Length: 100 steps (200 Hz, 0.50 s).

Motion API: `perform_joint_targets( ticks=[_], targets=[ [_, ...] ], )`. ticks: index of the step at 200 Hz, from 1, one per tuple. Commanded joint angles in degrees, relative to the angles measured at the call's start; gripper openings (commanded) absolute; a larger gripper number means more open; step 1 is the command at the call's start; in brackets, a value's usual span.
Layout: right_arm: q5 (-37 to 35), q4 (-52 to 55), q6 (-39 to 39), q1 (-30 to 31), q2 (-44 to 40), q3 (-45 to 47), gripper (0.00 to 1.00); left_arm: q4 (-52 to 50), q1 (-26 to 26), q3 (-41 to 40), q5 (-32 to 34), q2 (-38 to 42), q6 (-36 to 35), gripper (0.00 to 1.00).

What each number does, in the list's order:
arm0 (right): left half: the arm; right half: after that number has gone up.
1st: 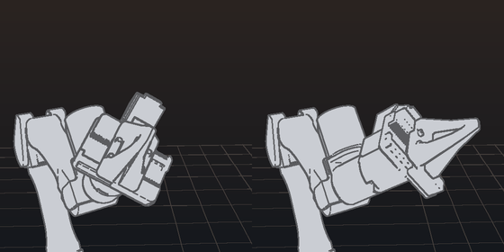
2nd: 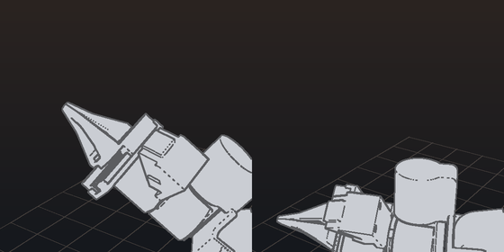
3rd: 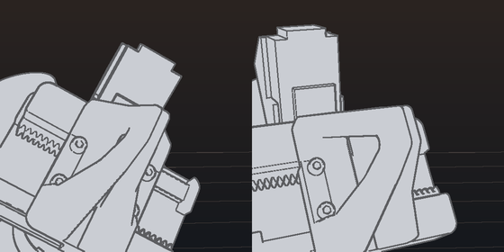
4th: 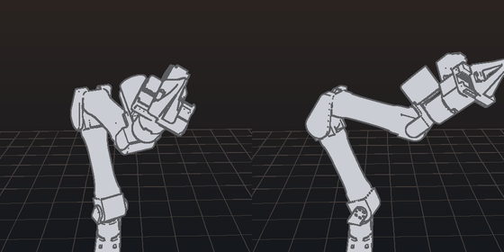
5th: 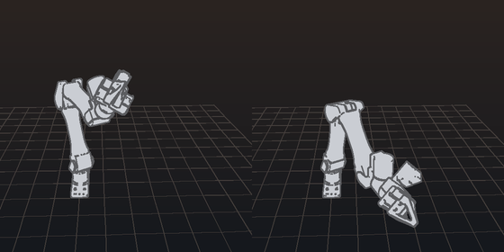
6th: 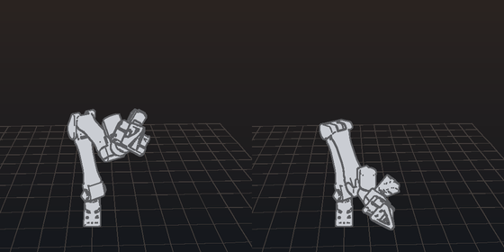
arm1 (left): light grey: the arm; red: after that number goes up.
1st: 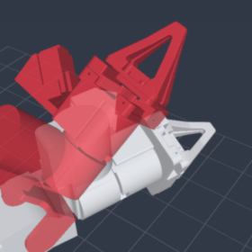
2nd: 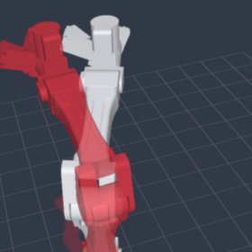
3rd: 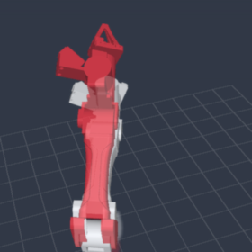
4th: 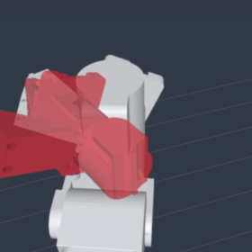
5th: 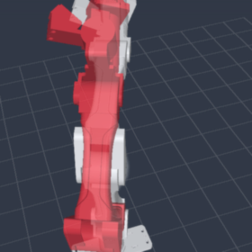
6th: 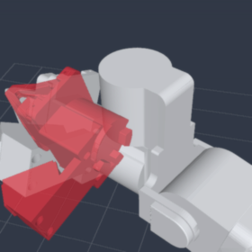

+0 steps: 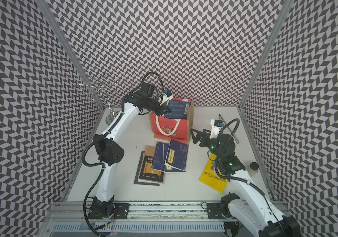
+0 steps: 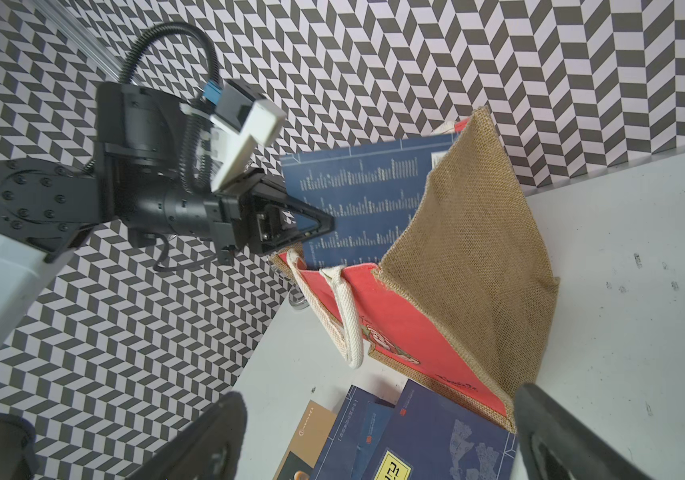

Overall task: Put the books into the canvas bag
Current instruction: Place the book in the canvas bag.

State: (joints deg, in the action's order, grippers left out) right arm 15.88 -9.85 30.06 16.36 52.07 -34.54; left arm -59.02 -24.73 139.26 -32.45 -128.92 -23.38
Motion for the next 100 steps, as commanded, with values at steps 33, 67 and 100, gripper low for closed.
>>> perform_joint_targets(
  ticks=[33, 67, 100],
  targets=[
    [0.6, -4.2, 0.7, -0.2, 0.6, 0.7, 0.99, -2.2, 0.3, 4.3, -1.0, -4.9, 0.7, 0.0],
    [0.8, -4.3, 0.6, -0.1, 1.1, 0.6, 0.99, -1.9, 1.0, 4.2, -0.3, -7.2, 2.1, 0.0],
    [1.1, -4.8, 0.8, -0.2, 1.6, 0.4, 0.99, -0.1, 2.4, 4.1, 2.1, -7.5, 5.7, 0.33]
  ],
)
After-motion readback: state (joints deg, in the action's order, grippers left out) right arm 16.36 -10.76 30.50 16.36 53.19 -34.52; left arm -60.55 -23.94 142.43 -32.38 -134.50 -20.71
